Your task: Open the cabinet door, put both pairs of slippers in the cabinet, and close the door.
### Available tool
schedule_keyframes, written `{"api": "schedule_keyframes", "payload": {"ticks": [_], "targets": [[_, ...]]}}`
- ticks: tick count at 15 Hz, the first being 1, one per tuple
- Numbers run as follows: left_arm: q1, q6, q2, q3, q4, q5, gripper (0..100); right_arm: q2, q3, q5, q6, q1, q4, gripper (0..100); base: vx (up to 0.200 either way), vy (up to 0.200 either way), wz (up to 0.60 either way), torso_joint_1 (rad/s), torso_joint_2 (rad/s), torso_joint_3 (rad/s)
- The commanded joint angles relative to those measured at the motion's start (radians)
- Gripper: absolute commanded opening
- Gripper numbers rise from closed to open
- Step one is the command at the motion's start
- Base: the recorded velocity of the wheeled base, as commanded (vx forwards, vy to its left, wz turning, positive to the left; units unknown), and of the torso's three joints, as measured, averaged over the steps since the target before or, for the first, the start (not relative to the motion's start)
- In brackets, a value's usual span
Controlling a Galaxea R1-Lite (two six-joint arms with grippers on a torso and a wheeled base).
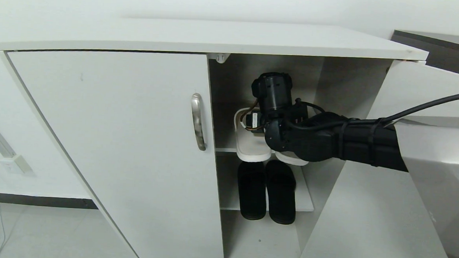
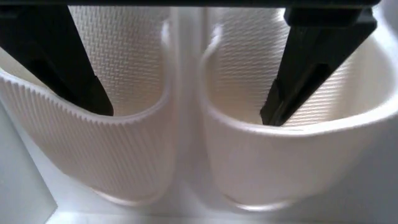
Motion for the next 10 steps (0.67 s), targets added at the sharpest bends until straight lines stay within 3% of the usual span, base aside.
{"api": "schedule_keyframes", "payload": {"ticks": [1, 10], "targets": [[0.0, 0.0, 0.001, 0.0, 0.0, 0.001, 0, -0.041, 0.014, -0.005, 0.0, 0.015, -0.002, 100, 0.0, 0.0, 0.0, 0.0, 0.0, 0.0], [0.0, 0.0, 0.001, 0.0, 0.0, 0.001, 0, -0.311, 0.379, -0.014, 0.057, 0.107, -0.013, 100, 0.0, 0.0, 0.0, 0.0, 0.0, 0.0]]}}
